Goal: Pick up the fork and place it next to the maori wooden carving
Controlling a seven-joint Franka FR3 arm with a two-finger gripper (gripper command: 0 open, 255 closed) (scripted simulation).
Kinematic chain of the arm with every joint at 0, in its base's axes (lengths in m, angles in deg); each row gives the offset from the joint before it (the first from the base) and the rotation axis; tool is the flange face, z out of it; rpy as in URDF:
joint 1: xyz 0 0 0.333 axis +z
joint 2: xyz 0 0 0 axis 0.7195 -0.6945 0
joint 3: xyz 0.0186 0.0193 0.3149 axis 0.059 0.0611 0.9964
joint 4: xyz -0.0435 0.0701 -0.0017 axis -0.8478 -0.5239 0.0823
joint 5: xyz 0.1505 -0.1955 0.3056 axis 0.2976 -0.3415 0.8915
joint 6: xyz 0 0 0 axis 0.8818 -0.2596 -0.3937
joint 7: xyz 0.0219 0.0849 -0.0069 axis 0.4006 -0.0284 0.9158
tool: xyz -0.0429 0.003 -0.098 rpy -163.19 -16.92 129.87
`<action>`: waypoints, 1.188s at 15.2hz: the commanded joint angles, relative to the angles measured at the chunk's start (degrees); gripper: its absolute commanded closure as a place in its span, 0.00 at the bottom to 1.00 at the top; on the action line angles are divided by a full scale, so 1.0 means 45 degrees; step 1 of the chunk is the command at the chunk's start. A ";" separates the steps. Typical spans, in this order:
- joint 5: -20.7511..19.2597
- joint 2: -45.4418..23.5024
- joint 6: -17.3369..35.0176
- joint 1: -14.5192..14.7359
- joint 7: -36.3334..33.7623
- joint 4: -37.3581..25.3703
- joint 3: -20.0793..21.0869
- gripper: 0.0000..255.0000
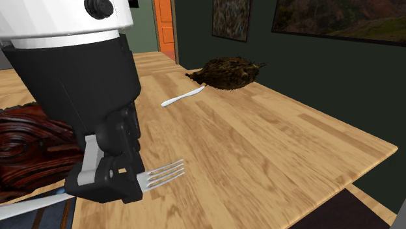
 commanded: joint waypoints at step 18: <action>0.0166 -0.1589 0.3773 -0.0079 -0.0243 0.2202 0.0834 1.00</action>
